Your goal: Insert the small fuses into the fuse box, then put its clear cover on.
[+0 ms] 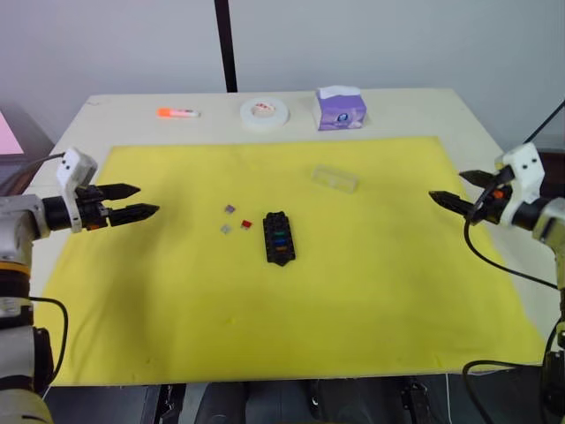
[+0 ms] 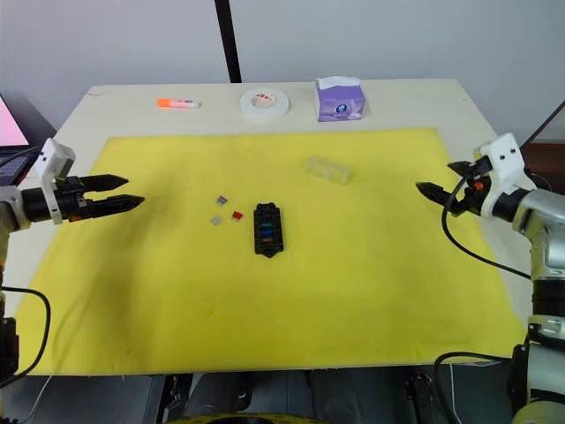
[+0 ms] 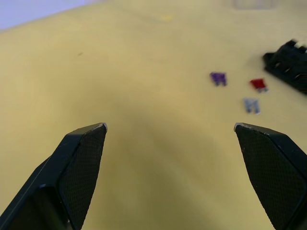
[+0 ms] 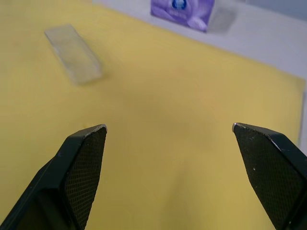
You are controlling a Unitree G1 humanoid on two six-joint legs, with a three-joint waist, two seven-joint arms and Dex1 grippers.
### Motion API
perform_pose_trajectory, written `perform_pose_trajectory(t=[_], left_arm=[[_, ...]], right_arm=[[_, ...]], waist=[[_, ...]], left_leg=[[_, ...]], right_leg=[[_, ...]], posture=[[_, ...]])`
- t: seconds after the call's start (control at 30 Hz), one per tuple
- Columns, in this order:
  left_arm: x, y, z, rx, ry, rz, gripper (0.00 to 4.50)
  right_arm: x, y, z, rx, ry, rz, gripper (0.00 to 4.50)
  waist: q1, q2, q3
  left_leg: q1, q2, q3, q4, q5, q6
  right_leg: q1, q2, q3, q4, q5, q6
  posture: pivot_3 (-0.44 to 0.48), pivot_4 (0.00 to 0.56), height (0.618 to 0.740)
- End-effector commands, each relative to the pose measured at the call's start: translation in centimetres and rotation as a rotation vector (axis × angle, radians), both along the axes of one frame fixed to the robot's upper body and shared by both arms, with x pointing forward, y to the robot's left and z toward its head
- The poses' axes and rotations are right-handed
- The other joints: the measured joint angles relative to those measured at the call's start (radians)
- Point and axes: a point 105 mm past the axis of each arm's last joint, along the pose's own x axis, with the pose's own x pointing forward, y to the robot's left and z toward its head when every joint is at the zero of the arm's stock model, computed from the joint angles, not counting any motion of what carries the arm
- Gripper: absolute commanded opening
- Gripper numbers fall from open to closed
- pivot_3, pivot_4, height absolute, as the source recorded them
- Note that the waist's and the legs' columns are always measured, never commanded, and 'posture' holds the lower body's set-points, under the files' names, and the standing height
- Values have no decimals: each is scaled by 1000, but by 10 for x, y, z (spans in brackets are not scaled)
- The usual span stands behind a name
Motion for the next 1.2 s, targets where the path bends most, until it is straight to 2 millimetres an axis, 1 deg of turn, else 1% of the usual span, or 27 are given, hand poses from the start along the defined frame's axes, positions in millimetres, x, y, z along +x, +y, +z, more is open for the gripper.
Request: perform_pose_trajectory(t=[0.03, 0.1, 0.17, 0.2, 0.23, 0.3, 0.33, 0.4, 0.5, 0.57, 0.73, 0.87, 0.93, 1.03, 1.13, 1.2], left_arm=[[6, -28, 12, -61, -6, -101, 4500], [9, -44, 7, -93, 23, -149, 4500], [8, -60, -5, -95, 62, -211, 4500], [7, -70, -12, -102, 84, -242, 4500], [6, -78, -19, -104, 101, -267, 4500], [3, -91, -32, -102, 129, -309, 4500], [2, -95, -37, -99, 136, -316, 4500], [-1, -99, -44, -97, 148, -327, 4500], [-8, -103, -56, -85, 173, -345, 4500], [-9, -103, -61, -66, 172, -344, 4500], [-8, -102, -69, -35, 174, -335, 4500], [-13, -105, -74, -52, 236, -357, 4500], [-17, -105, -79, -46, 266, -365, 4500], [-17, -105, -82, -51, 279, -360, 4500], [-14, -106, -86, -83, 297, -328, 3945], [-12, -107, -88, -104, 304, -313, 3322]], right_arm=[[-1, 44, 32, -8, -73, 158, 4469], [-2, 69, 38, -3, -82, 230, 4469], [-8, 99, 42, 1, -81, 323, 4469], [-13, 117, 41, -5, -81, 377, 4469], [-17, 130, 40, -20, -83, 414, 4469], [-26, 153, 38, -36, -85, 477, 4469], [-33, 165, 39, -21, -85, 506, 4469], [-43, 180, 40, -7, -78, 548, 4469], [-66, 209, 28, -17, -22, 640, 4469], [-74, 223, 19, -38, 8, 668, 4469], [-86, 239, 4, -75, 79, 707, 4469], [-92, 240, -6, -98, 151, 718, 4469], [-90, 239, -12, -115, 177, 699, 4469], [-89, 238, -15, -122, 189, 687, 4469], [-88, 238, -17, -122, 195, 677, 4500], [-87, 237, -18, -122, 197, 671, 4500]], waist=[[1, 0, 0], [2, 0, 0], [1, 0, 0], [1, 0, 0], [2, 0, 0], [3, 0, 0], [3, 0, 0], [3, 0, 0], [4, 0, 0], [3, 0, 0], [5, 0, 0], [5, 0, 0], [4, 0, 0], [3, 0, -1], [3, 0, -1], [4, 0, -1]], left_leg=[[0, 0, 0, 0, 0, 0], [0, 0, 0, 1, 0, 0], [0, 0, 0, 1, 0, 0], [-1, 0, 0, 1, 0, 0], [-1, 0, -1, 1, 0, 0], [-1, 0, -1, 1, 0, 0], [-1, 0, -1, 1, 0, 0], [-1, 0, -1, 1, 0, 0], [-2, 0, -2, 2, 0, 0], [-2, 0, -2, 2, 0, 0], [-2, 0, -2, 2, 0, 0], [-2, 0, -2, 2, 0, 0], [-2, 0, -2, 2, 0, 0], [-2, 0, -2, 2, 0, 0], [-2, 0, -2, 2, 0, 0], [-2, 0, -2, 2, 0, 0]], right_leg=[[0, 0, 0, 0, 0, 0], [0, 0, 0, 0, 0, 0], [0, 0, 0, 0, 0, 0], [0, 0, 0, 0, 0, 0], [0, 0, 0, 1, 0, 0], [0, 0, 0, 1, 0, 0], [0, 0, 0, 1, 0, 0], [0, 0, 0, 1, 0, 0], [-1, 0, 0, 1, 0, 0], [-1, 0, 0, 1, 0, 0], [-1, 0, 0, 2, 0, 0], [-1, 0, -1, 1, 0, 0], [-1, 0, -1, 2, 0, 0], [-1, 0, -1, 2, 0, 0], [-1, 0, -1, 1, 0, 0], [-1, 0, -1, 2, 0, 0]], posture=[[0, 150, 740], [0, 150, 740], [0, 150, 740], [0, 150, 740], [0, 150, 740], [0, 150, 740], [0, 150, 740], [0, 150, 740], [0, 150, 740], [0, 150, 740], [0, 150, 740], [0, 150, 740], [0, 150, 740], [0, 150, 740], [0, 150, 740], [0, 150, 740]])
